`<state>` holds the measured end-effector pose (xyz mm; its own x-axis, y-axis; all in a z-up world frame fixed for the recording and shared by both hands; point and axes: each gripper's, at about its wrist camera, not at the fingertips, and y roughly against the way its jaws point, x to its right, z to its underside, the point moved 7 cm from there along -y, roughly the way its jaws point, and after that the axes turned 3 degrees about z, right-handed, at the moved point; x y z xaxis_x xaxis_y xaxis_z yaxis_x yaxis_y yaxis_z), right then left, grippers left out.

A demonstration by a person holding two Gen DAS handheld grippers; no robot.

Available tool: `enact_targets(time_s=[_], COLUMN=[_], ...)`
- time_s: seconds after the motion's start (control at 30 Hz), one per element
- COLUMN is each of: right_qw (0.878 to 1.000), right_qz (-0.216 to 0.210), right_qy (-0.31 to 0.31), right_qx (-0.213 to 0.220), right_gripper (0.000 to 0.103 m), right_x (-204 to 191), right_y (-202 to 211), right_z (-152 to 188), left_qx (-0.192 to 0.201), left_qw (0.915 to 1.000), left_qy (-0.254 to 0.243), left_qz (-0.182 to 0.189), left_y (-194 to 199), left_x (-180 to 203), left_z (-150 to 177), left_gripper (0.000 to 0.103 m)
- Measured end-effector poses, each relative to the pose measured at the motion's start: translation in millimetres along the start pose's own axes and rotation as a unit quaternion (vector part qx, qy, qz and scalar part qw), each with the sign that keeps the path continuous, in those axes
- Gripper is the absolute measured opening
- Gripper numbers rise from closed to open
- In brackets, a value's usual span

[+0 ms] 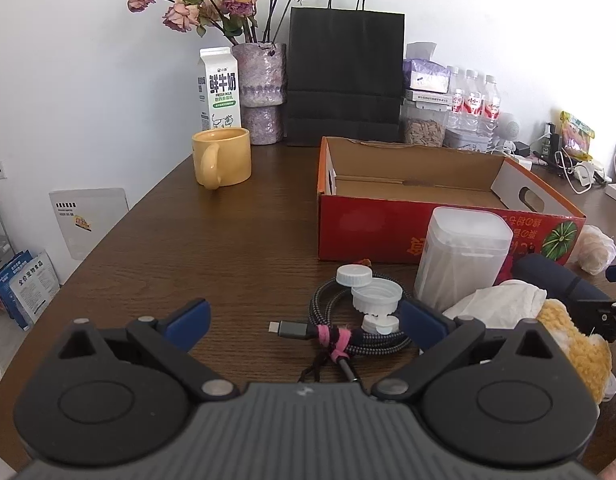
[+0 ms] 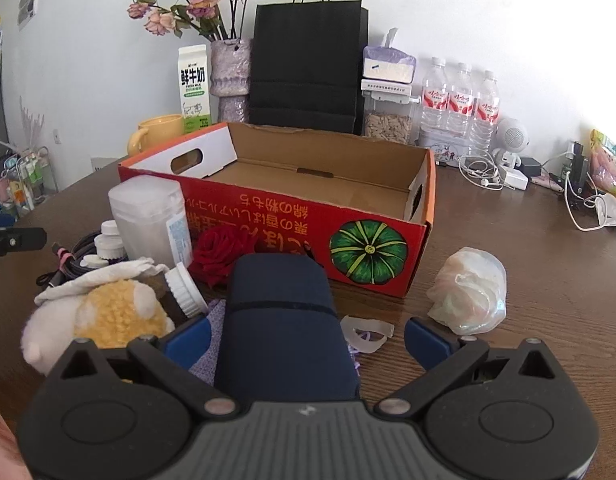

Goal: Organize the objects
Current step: 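Grasp the navy zippered case with the right gripper while the left gripper grasps the white charger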

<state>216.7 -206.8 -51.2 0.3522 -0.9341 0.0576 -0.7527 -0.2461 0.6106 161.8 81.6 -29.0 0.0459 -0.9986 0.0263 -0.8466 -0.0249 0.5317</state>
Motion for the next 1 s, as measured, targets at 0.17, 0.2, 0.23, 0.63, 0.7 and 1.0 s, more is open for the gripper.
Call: enact_targets(time_s=[0.17, 0.2, 0.23, 0.63, 0.7, 1.0], right_qw=[0.999, 0.999, 0.998, 0.997, 0.997, 0.998], right_qz=[-0.016, -0.021, -0.024, -0.047, -0.045, -0.04], right_qy=[0.002, 0.004, 0.006, 0.011, 0.012, 0.011], right_qx=[-0.041, -0.048, -0.054, -0.066, -0.063, -0.052], right_gripper=[0.097, 0.095, 0.094, 0.072, 0.071, 0.069], right_x=[0, 0, -1, -7, -8, -7], right_y=[-20, -23, -26, -30, -30, -28], right_z=[-4, -4, -5, -5, -5, -4], left_qx=[-0.015, -0.019, -0.022, -0.017, -0.015, -0.032], left_qw=[0.9998, 0.9998, 0.9996, 0.9993, 0.9991, 0.9983], left_qy=[-0.008, -0.01, -0.014, -0.027, -0.029, -0.03], left_qz=[0.006, 0.006, 0.006, 0.02, 0.025, 0.039], left_y=[-9, -11, -13, -33, -37, -68], left_x=[2, 2, 3, 11, 13, 25], left_z=[2, 2, 1, -15, -18, -23], left_gripper=[0.103, 0.103, 0.103, 0.102, 0.093, 0.064])
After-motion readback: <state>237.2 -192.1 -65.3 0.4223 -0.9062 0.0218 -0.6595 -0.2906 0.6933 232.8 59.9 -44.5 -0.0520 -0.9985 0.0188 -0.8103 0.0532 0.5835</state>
